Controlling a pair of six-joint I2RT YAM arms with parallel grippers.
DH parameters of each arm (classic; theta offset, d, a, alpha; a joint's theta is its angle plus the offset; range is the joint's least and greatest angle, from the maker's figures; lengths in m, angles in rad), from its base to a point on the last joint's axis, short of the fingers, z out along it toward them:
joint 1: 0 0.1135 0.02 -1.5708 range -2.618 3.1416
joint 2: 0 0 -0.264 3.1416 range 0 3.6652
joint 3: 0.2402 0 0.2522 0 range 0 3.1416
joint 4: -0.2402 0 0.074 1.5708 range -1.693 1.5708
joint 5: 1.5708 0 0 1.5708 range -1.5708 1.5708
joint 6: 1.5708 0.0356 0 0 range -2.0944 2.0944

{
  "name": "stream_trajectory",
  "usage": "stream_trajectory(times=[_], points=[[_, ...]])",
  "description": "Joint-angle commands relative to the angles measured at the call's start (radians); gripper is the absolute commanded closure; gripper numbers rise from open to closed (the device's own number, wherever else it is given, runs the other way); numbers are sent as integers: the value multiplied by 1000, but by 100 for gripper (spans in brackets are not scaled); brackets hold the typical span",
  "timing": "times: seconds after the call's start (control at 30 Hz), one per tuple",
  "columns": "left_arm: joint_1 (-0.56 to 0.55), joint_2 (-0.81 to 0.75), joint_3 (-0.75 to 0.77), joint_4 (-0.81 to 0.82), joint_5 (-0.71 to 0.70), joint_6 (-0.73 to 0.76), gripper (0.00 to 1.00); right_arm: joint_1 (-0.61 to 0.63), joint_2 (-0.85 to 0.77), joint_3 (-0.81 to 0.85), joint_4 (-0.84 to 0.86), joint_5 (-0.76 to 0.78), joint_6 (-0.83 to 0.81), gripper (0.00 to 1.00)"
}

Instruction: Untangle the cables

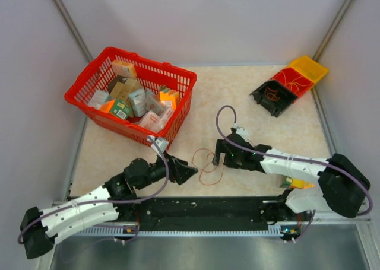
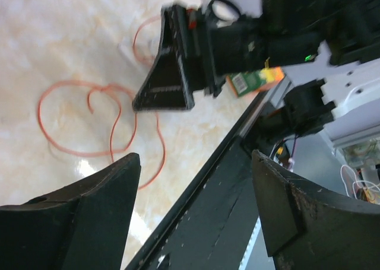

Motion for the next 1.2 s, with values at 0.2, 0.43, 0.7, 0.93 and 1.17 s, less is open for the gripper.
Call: stream_trajectory(times=[0.2,0.43,0.7,0.93,1.17], points=[[-19,107,-197,347,71,-95,25,98,273,218,-52,153,275,1],[-22,-18,-295,355,3,-101,27,161,371,293,-190,284,392,20],[-24,-11,-340,379,-10,-107,30,185,494,382,-354,362,394,59],[-24,17,-345,405,-1,-101,31,187,440,432,-399,441,293,100],[-24,12,-348,395,-15,-111,31,97,241,500,-379,615,56,100]])
